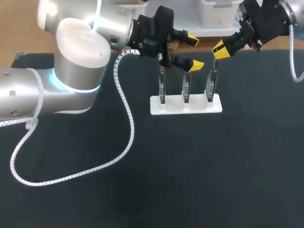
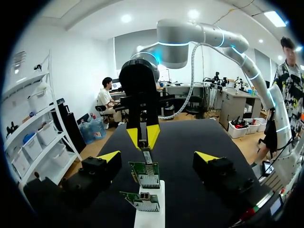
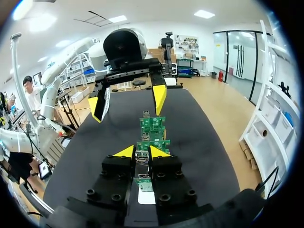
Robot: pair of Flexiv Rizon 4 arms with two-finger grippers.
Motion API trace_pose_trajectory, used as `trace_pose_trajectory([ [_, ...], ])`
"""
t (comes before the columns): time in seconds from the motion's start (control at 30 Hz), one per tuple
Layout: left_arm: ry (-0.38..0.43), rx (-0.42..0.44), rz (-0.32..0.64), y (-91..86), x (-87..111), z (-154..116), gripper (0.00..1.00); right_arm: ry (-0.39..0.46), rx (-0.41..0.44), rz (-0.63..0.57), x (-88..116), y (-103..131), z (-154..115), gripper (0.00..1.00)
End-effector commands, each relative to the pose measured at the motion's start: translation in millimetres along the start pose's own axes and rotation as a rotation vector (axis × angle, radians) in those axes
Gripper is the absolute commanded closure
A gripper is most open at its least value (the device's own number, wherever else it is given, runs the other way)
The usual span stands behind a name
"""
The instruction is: Pick up the optical module with the left hand, and insert it into the network port with the right hand.
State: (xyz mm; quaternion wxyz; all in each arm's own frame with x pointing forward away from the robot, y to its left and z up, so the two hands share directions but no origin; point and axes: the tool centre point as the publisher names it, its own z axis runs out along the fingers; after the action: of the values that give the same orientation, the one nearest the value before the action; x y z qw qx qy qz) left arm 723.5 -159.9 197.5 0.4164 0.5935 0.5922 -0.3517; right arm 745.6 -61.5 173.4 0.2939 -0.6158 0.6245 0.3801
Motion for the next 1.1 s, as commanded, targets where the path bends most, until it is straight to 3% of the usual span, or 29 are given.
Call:
trace_pose_trajectory([
  [0.03,0.007,0.001,-0.003,0.8,-1.3,0.4,0.00,-0.001,-0.011,-0.004,3.3,-5.5,3.2,1.00],
  [1.1,0.007,0.001,-0.003,0.8,-1.3,0.4,0.00,-0.030,-0.035,-0.118,-6.6,-1.7,-1.1,1.00],
])
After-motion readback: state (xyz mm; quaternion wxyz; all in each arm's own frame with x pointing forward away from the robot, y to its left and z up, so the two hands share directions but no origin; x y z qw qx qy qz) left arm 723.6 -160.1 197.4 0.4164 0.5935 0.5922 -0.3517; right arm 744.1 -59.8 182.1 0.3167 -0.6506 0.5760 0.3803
